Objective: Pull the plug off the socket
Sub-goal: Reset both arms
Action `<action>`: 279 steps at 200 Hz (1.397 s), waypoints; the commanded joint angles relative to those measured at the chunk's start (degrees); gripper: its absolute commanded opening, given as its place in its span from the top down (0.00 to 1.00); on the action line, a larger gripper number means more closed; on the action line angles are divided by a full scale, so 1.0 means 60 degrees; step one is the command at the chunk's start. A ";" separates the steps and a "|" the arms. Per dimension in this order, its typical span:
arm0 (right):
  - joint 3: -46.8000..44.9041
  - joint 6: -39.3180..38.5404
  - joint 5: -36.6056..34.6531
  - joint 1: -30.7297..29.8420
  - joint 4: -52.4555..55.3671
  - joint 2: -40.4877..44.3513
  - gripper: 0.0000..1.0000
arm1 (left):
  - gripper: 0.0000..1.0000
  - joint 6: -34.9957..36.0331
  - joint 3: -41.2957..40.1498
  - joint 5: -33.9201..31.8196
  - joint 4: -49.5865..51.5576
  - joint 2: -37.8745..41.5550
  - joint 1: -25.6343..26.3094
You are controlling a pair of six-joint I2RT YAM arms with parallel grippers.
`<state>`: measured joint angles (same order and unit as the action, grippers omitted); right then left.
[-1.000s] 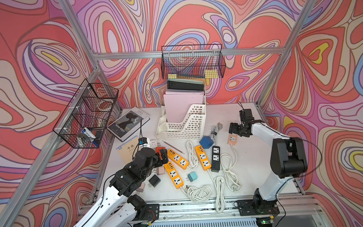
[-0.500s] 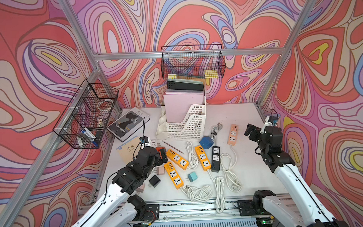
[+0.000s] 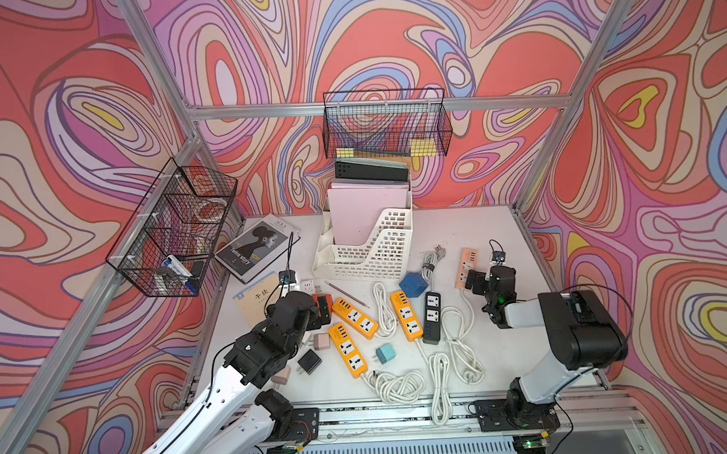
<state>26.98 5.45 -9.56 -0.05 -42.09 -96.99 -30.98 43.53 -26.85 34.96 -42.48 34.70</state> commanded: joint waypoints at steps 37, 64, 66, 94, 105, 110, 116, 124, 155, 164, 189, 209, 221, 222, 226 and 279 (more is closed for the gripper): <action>-0.0230 -0.0279 -0.0065 0.0009 -0.2456 -0.0008 0.02 | 0.01 0.3713 -0.2225 -0.0305 -0.5210 -0.1387 -0.2103; -0.0201 -0.0294 -0.0045 0.0009 -0.2360 0.0010 0.02 | 0.01 0.4254 -0.3454 0.1075 -0.8833 -0.3897 -0.3924; -0.0204 -0.0294 -0.0046 0.0009 -0.2361 0.0012 0.02 | 0.01 0.4328 -0.3540 0.1172 -0.9204 -0.4109 -0.4003; -0.0205 -0.0294 -0.0028 0.0009 -0.2345 0.0022 0.02 | 0.01 0.6075 -0.3666 0.3207 -1.3258 -0.6507 -0.4558; -0.0203 -0.0294 -0.0029 0.0009 -0.2323 0.0020 0.02 | 0.01 0.5430 -0.3905 0.3328 -1.4469 -0.7292 -0.5140; -0.0204 -0.0294 -0.0032 0.0009 -0.2306 0.0023 0.02 | 0.01 0.5056 -0.4077 0.3802 -1.5065 -0.7630 -0.5536; -0.0205 -0.0293 -0.0032 0.0009 -0.2321 0.0023 0.02 | 0.01 0.4929 -0.4083 0.4004 -1.5474 -0.7834 -0.5754; -0.0205 -0.0294 -0.0026 0.0009 -0.2344 0.0018 0.02 | 0.01 0.4774 -0.3689 0.3920 -1.3904 -0.7411 -0.5761; -0.0201 -0.0290 -0.0020 0.0009 -0.2337 0.0011 0.02 | 0.01 0.4798 -0.3611 0.3674 -1.3989 -0.7528 -0.5712; -0.0205 -0.0292 -0.0029 0.0009 -0.2353 0.0026 0.02 | 0.01 0.4902 -0.3752 0.3715 -1.4514 -0.7656 -0.5681; -0.0617 -0.0174 -0.0329 0.0009 -0.2977 0.0078 0.02 | 0.01 0.4935 -0.3685 0.3888 -1.4290 -0.7606 -0.5680; -0.1666 -0.0045 -0.0579 0.0009 -0.4931 0.0048 0.02 | 0.01 0.4928 -0.3651 0.3897 -1.4146 -0.7570 -0.5680; -0.2277 -0.0173 -0.0316 0.0009 -0.6591 -0.0305 0.02 | 0.01 0.4942 -0.3668 0.3892 -1.4261 -0.7611 -0.5680; -0.2318 -0.0189 -0.0284 0.0009 -0.6732 -0.0339 0.02 | 0.01 0.4943 -0.3667 0.3891 -1.4255 -0.7604 -0.5688; -0.2477 -0.0250 -0.0174 0.0009 -0.7142 -0.0437 0.02 | 0.01 0.4934 -0.3654 0.3893 -1.4194 -0.7599 -0.5681; -0.2531 -0.0296 -0.0059 0.0009 -0.7215 -0.0424 0.02 | 0.01 0.4935 -0.3651 0.3902 -1.4220 -0.7600 -0.5680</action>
<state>11.90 4.08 -10.48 -0.05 -80.49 -99.13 -1.91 20.97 -4.16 -48.45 -88.14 0.45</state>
